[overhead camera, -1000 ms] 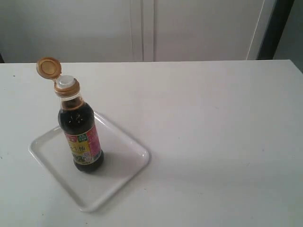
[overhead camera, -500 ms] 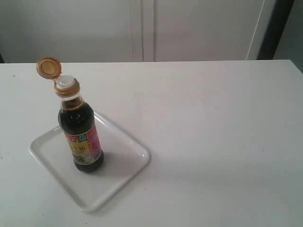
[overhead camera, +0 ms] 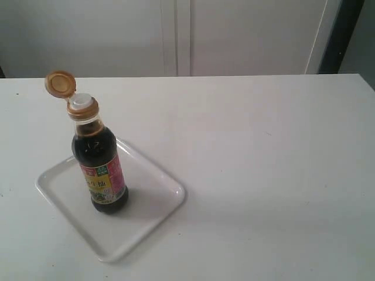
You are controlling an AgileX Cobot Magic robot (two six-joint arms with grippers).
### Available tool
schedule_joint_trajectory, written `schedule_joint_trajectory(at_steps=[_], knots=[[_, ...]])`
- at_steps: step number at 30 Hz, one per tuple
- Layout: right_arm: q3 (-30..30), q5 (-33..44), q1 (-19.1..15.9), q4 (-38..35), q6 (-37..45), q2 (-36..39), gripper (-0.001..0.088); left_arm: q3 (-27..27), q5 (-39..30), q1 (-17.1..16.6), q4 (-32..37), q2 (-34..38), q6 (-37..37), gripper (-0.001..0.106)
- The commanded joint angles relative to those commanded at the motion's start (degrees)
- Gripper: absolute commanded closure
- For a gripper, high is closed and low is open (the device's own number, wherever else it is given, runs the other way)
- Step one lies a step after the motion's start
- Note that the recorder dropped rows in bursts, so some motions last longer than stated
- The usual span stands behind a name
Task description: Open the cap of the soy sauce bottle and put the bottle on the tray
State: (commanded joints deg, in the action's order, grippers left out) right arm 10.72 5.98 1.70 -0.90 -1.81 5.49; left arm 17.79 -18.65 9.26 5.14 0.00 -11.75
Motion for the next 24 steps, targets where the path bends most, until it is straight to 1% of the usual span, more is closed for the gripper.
schedule_joint_trajectory(at_steps=[3,5,8,14,17,20,24], knots=[[0.0,0.0,0.0,0.0,0.0,0.0,0.0868,-0.4,0.5,0.0,0.0,0.0,0.3,0.105],[0.0,0.0,0.0,0.0,0.0,0.0,0.0868,-1.4,2.7,0.0,-0.2,0.0,2.4,0.105],[0.0,0.0,0.0,0.0,0.0,0.0,0.0868,-4.3,2.7,0.0,-2.0,0.0,4.6,0.105],[0.0,0.1,0.0,0.0,0.0,0.0,0.0868,-9.7,2.8,0.0,-3.2,0.0,5.6,0.105],[0.0,0.1,0.0,0.0,0.0,0.0,0.0868,-12.2,4.1,0.0,-5.1,0.0,7.5,0.105],[0.0,0.1,0.0,0.0,0.0,0.0,0.0868,-14.0,5.6,0.0,-6.6,0.0,9.0,0.105],[0.0,0.1,0.0,0.0,0.0,0.0,0.0868,-16.1,6.7,0.0,-6.7,0.0,9.2,0.105]])
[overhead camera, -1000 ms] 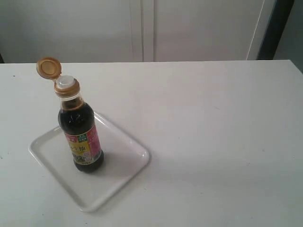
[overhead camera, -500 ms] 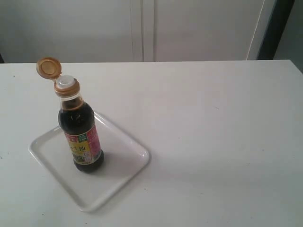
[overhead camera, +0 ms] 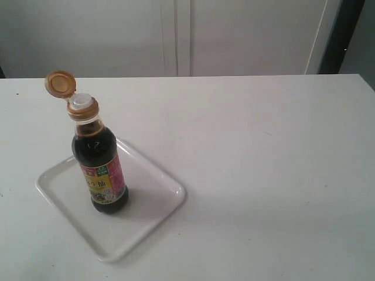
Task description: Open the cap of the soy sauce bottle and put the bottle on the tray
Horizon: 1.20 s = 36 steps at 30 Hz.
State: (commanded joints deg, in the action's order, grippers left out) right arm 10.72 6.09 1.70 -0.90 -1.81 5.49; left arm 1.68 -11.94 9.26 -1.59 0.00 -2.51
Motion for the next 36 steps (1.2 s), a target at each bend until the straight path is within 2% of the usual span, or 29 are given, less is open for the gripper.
schedule_joint_trajectory(at_steps=[4,36], knots=[[0.0,0.0,0.0,0.0,0.0,0.0,0.0868,-1.7,0.6,0.0,0.0,0.0,0.0,0.105],[0.0,0.1,0.0,0.2,0.0,0.0,0.0868,-1.7,0.1,0.0,0.0,0.0,0.0,0.105]])
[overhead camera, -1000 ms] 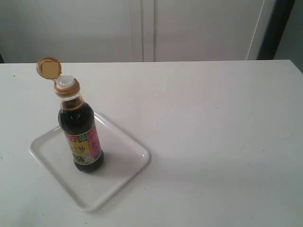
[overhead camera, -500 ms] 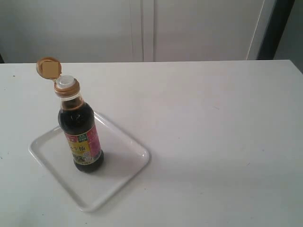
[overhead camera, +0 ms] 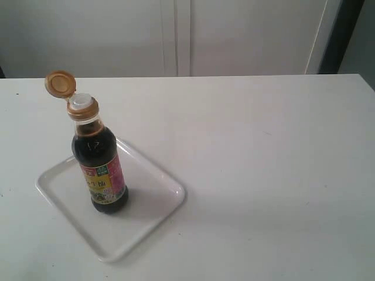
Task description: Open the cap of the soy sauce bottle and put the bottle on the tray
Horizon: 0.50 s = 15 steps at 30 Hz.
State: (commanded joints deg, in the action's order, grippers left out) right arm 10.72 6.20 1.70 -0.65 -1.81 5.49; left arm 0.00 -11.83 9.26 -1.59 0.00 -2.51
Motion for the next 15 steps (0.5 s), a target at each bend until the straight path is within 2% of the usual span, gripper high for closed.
schedule_joint_trajectory(at_steps=[4,8,15], knots=[[-1.0,4.0,0.0,0.0,0.8,0.0,0.0868,0.0,0.0,0.0,0.0,0.0,0.0,0.105],[-6.4,4.0,0.0,0.0,0.9,-1.4,0.0868,0.0,0.0,0.0,0.0,0.0,0.0,0.105],[-10.7,4.0,0.0,0.0,0.9,-5.5,0.0868,0.0,0.0,0.0,0.0,0.0,0.0,0.105]])
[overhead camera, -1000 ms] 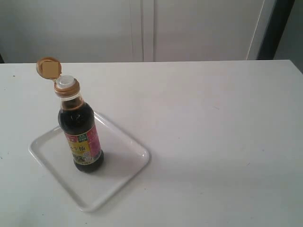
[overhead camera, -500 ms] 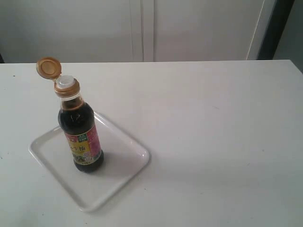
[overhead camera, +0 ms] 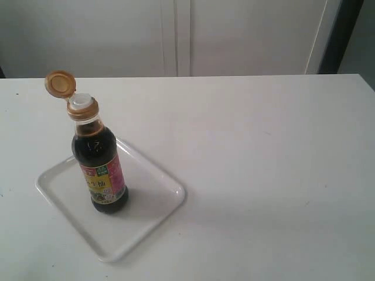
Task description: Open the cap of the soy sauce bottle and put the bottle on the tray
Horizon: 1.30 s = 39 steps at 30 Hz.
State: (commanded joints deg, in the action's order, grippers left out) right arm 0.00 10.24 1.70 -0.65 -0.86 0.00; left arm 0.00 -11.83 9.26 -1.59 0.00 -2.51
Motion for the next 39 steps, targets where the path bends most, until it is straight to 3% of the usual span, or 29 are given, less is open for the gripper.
schedule_joint_trajectory(at_steps=[9,39], knots=[[0.0,8.1,0.0,0.0,0.9,0.0,0.0868,0.0,0.2,0.0,0.0,0.0,0.0,0.105],[0.0,9.0,0.0,0.1,0.9,0.0,0.0868,0.0,0.2,0.0,0.0,0.0,0.0,0.105]])
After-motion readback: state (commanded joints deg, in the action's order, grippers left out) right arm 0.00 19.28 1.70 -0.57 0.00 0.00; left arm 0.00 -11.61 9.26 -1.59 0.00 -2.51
